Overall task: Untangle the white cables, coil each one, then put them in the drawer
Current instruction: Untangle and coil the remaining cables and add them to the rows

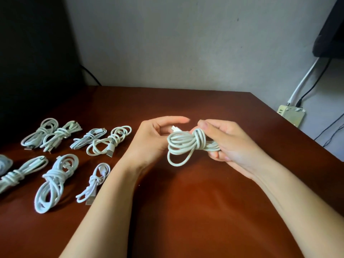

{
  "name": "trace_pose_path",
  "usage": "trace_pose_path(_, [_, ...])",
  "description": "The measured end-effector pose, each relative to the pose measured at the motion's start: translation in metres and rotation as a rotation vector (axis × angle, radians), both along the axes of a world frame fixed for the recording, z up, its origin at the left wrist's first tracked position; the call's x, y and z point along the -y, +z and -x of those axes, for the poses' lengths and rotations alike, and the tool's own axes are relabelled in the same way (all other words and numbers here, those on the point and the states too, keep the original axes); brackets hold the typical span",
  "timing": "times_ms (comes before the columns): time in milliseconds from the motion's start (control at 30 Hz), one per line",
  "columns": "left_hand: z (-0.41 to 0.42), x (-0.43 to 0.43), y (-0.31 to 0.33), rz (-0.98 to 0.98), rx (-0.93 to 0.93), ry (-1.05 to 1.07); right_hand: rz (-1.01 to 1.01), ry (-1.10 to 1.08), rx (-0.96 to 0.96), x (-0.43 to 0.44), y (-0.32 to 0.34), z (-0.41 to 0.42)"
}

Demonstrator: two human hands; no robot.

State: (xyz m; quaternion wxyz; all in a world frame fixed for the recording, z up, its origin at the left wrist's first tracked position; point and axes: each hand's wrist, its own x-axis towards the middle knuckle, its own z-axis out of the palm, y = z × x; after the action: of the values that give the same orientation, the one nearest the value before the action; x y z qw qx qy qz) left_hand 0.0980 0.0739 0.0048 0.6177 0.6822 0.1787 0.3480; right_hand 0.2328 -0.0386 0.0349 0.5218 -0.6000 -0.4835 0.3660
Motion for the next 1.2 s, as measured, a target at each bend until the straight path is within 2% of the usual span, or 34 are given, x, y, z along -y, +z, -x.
trace_pose_path(267, [0.002, 0.007, 0.008, 0.09, 0.068, -0.003, -0.01, 0.118, 0.146, -0.001, 0.002, 0.005])
trace_pose_path(433, [0.002, 0.006, 0.01, 0.236, 0.101, 0.021, -0.084, 0.042, 0.104, -0.002, 0.0, 0.008])
trace_pose_path(667, [-0.002, 0.007, 0.007, 0.395, 0.119, -0.07, -0.14, -0.022, 0.114, -0.006, -0.006, 0.001])
trace_pose_path(767, [-0.004, 0.009, 0.008, 0.414, 0.073, -0.119, -0.182, -0.105, 0.239, -0.008, -0.011, -0.004])
trace_pose_path(900, [-0.006, 0.01, 0.006, 0.399, 0.018, -0.212, -0.284, -0.188, 0.311, -0.009, -0.016, -0.008])
trace_pose_path(1000, [-0.007, 0.01, 0.005, 0.372, -0.009, -0.199, -0.388, -0.232, 0.457, -0.009, -0.02, -0.008])
trace_pose_path(1133, [-0.011, 0.014, 0.003, 0.252, -0.253, -0.134, -0.477, -0.266, 0.552, -0.009, -0.025, -0.008])
trace_pose_path(1200, [-0.01, 0.017, 0.006, 0.274, -0.32, -0.17, -0.519, -0.279, 0.564, -0.008, -0.024, -0.008])
